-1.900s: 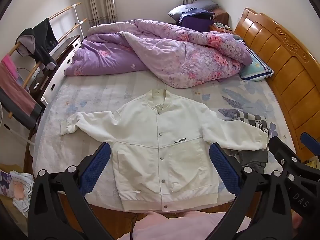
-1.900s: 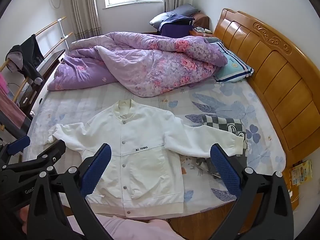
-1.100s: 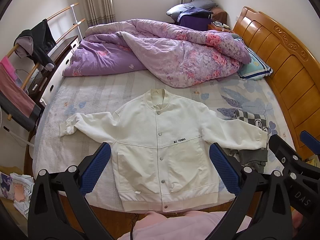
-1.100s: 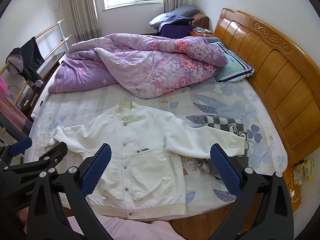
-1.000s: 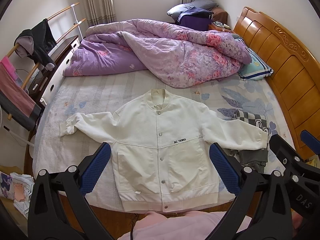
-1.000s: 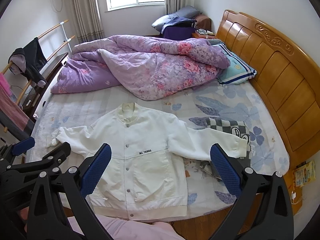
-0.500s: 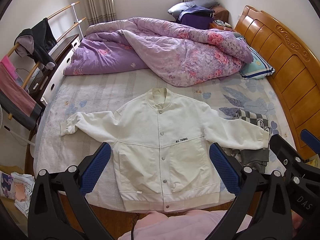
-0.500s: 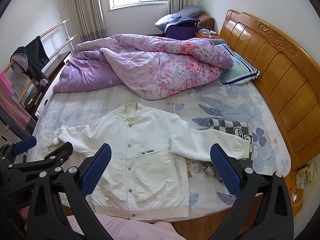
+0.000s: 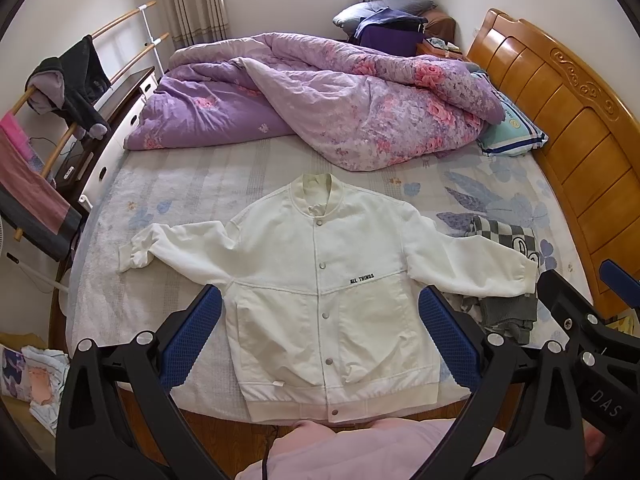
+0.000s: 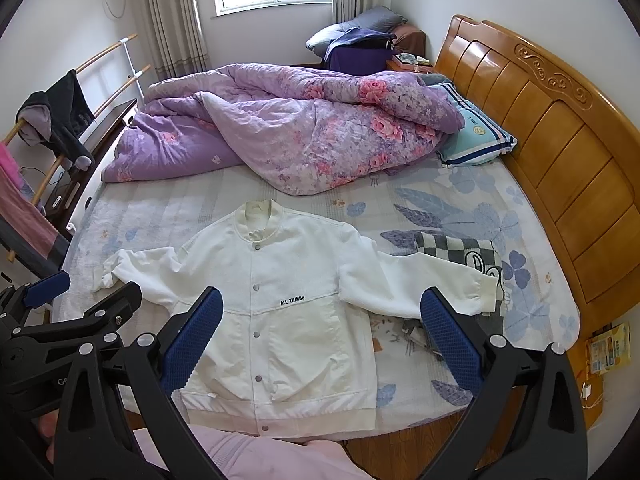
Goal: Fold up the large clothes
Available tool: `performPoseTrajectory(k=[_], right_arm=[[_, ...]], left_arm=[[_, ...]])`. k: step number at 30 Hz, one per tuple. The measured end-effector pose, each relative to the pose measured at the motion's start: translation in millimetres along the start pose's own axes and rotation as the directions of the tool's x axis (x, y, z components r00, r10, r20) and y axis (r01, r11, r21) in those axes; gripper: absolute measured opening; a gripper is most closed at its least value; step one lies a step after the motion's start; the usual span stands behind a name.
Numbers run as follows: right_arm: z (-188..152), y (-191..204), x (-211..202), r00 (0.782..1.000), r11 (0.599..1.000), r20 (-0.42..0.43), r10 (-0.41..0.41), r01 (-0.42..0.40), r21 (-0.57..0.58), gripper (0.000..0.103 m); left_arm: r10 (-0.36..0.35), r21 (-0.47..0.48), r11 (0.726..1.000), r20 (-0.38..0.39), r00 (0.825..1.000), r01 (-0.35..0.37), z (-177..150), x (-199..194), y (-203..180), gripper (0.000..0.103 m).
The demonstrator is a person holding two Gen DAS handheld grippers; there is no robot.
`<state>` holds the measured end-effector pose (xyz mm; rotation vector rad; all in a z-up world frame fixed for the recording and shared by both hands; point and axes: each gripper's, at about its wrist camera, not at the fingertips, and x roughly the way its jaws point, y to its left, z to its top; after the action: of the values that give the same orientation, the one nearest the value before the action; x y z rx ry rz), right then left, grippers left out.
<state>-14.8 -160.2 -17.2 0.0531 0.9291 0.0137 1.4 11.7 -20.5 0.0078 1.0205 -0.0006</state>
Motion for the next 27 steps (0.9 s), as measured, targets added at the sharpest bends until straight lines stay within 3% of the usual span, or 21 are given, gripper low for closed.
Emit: performPoseTrajectory(k=[27], right_arm=[[0.3, -5.1, 5.4, 1.000, 1.000, -0.028, -0.005, 0.005, 0.000, 0.095]], left_arm=[[0.001, -0.001, 1.000, -0.022, 1.000, -0.001, -5.2, 7.9, 5.2, 0.099]])
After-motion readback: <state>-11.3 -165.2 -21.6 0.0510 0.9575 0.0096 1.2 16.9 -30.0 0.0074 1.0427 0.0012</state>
